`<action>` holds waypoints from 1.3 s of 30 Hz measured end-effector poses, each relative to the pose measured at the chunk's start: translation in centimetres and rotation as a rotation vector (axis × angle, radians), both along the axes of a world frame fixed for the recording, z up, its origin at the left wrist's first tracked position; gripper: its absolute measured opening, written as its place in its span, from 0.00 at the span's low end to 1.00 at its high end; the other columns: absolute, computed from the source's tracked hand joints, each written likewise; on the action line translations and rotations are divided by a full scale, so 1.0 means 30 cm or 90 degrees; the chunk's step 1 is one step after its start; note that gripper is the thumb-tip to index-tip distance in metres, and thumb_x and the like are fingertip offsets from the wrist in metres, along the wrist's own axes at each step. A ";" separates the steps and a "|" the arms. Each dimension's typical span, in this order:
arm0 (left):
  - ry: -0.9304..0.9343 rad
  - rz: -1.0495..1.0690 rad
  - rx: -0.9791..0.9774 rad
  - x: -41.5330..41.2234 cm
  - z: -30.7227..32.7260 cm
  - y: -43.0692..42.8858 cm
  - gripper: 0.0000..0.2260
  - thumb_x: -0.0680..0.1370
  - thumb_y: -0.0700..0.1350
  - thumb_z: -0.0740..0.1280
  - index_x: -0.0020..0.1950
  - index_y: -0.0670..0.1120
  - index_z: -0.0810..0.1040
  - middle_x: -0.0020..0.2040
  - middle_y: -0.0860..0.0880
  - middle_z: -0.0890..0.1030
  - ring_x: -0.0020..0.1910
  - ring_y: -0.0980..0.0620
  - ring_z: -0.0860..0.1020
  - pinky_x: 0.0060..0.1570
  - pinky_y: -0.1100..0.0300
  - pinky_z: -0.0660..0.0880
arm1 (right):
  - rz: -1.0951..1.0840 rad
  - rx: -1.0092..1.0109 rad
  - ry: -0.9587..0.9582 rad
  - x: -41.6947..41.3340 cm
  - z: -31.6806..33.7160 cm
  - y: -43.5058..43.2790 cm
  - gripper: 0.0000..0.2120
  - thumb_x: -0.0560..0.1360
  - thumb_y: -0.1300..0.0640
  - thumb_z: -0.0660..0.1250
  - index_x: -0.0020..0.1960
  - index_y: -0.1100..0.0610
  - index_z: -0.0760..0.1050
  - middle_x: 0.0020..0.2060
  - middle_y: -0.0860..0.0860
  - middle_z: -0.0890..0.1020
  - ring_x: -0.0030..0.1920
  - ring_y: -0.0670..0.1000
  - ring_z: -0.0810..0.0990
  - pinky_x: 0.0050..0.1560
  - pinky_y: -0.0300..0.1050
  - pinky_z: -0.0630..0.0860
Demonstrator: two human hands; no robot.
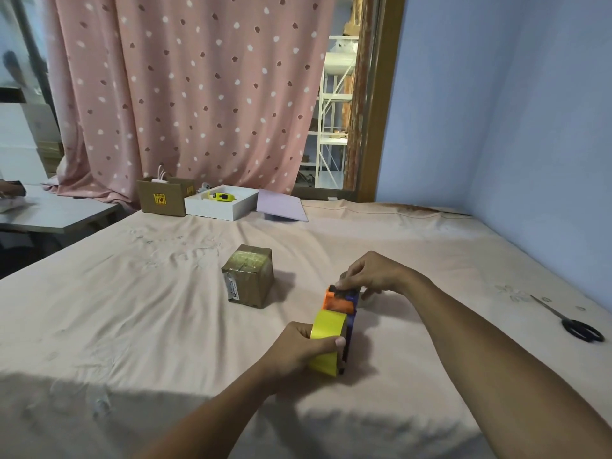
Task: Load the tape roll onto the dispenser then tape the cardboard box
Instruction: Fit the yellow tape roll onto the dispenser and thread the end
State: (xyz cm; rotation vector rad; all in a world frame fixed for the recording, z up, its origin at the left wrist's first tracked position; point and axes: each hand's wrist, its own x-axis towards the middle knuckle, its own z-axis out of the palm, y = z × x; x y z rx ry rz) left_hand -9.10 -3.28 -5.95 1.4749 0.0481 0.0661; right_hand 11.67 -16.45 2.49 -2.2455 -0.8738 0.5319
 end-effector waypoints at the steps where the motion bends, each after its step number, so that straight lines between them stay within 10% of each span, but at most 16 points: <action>1: 0.000 -0.001 0.002 0.001 0.001 -0.001 0.11 0.74 0.45 0.76 0.44 0.35 0.85 0.42 0.35 0.83 0.41 0.42 0.81 0.45 0.53 0.79 | -0.002 0.001 -0.013 -0.006 0.001 0.004 0.16 0.66 0.42 0.81 0.40 0.55 0.88 0.46 0.54 0.88 0.38 0.49 0.80 0.33 0.40 0.78; 16: 0.007 0.054 0.016 0.003 -0.001 -0.027 0.20 0.71 0.53 0.78 0.45 0.34 0.84 0.41 0.37 0.85 0.41 0.42 0.82 0.48 0.47 0.79 | -0.019 0.039 -0.130 -0.027 -0.020 0.015 0.14 0.70 0.46 0.79 0.39 0.56 0.83 0.38 0.57 0.86 0.32 0.49 0.81 0.30 0.41 0.79; 39: -0.016 0.039 0.088 -0.047 -0.028 -0.031 0.17 0.69 0.53 0.78 0.44 0.38 0.87 0.43 0.34 0.86 0.41 0.45 0.83 0.46 0.53 0.79 | -0.091 0.087 0.129 -0.024 0.012 -0.030 0.11 0.76 0.53 0.76 0.43 0.61 0.81 0.34 0.56 0.86 0.26 0.48 0.80 0.26 0.37 0.72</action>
